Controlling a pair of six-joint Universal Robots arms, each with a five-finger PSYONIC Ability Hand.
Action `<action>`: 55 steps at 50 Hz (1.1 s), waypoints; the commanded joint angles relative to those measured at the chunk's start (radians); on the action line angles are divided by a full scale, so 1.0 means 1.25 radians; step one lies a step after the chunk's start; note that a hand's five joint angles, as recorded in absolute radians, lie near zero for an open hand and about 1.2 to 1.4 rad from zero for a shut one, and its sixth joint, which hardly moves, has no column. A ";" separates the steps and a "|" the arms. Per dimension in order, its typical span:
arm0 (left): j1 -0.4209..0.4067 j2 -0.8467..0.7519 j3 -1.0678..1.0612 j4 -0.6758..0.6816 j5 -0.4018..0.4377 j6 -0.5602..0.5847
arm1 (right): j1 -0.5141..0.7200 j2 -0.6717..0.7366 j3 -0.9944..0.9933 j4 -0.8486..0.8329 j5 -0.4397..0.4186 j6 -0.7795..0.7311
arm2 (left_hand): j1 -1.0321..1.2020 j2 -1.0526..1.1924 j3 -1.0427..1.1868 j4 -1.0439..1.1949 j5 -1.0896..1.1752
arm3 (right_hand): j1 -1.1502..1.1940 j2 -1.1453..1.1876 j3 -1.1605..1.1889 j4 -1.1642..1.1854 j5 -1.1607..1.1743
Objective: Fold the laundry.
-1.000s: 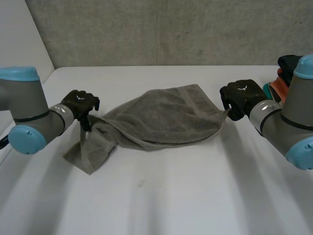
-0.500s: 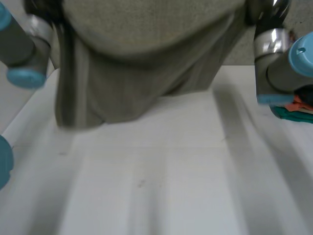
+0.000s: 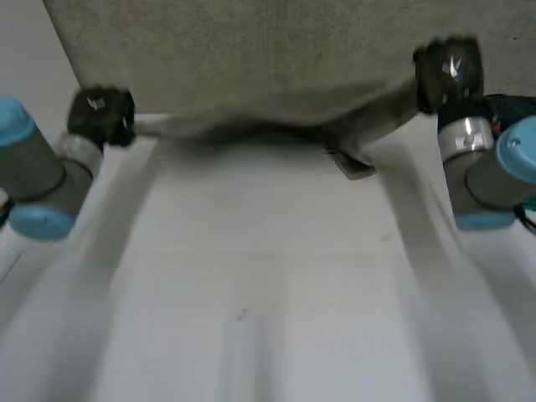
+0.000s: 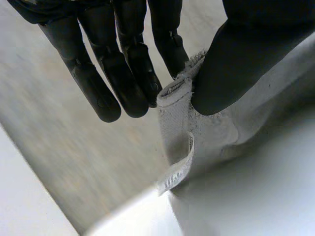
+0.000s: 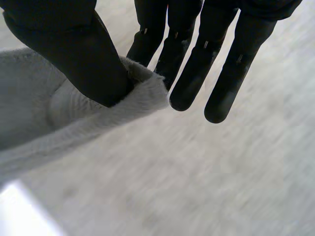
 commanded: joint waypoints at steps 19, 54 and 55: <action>0.068 0.443 -0.439 -0.765 0.120 0.537 | -0.089 -0.304 0.193 1.104 -0.054 -0.420 | 0.191 0.159 0.163 0.157 0.194 | 0.199 0.174 0.165 0.159 0.170; -0.053 -0.023 0.467 -0.611 -0.009 0.388 | 0.027 0.030 -0.349 0.714 0.080 -0.352 | 0.191 0.159 0.163 0.157 0.194 | 0.199 0.174 0.165 0.159 0.170; -0.054 -0.028 0.502 -0.593 -0.012 0.369 | 0.030 0.036 -0.377 0.685 0.080 -0.342 | 0.191 0.159 0.163 0.157 0.194 | 0.199 0.174 0.165 0.159 0.170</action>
